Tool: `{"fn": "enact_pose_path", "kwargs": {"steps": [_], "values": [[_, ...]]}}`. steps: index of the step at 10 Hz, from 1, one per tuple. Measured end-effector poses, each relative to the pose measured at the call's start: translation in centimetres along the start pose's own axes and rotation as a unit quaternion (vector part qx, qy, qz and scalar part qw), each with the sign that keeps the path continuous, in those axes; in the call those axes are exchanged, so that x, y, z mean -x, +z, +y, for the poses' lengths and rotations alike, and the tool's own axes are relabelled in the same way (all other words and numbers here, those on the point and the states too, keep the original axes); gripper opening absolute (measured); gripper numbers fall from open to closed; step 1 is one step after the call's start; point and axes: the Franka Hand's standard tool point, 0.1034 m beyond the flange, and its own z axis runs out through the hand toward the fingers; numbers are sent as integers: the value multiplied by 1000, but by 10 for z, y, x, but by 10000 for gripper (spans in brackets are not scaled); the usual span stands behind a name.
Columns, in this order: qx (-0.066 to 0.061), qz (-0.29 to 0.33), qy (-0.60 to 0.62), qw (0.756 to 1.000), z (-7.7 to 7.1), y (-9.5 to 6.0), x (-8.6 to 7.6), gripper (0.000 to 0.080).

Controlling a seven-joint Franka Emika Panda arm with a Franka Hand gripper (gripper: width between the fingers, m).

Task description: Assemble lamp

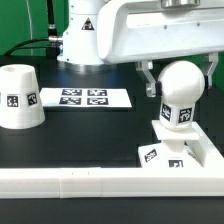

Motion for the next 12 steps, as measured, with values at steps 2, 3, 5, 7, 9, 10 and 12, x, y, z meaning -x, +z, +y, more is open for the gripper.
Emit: {"fn": "enact_pose_path", "kwargs": {"steps": [2,3,5,7,9,10,12], "values": [[0,0,0,1000,0,0,0,588],[0,0,0,1000,0,0,0,588],[0,1,-1,1000,0,-5,-2,675],[-1,-1,-3,1000,0,-20,-7,698],[-3,-8,-5,1000,-1,-35,-11,699],[-4,-10,-5,1000,-1,-41,-14,699],[-5,-15,-4,1000,-1,-38,-12,699]]}}
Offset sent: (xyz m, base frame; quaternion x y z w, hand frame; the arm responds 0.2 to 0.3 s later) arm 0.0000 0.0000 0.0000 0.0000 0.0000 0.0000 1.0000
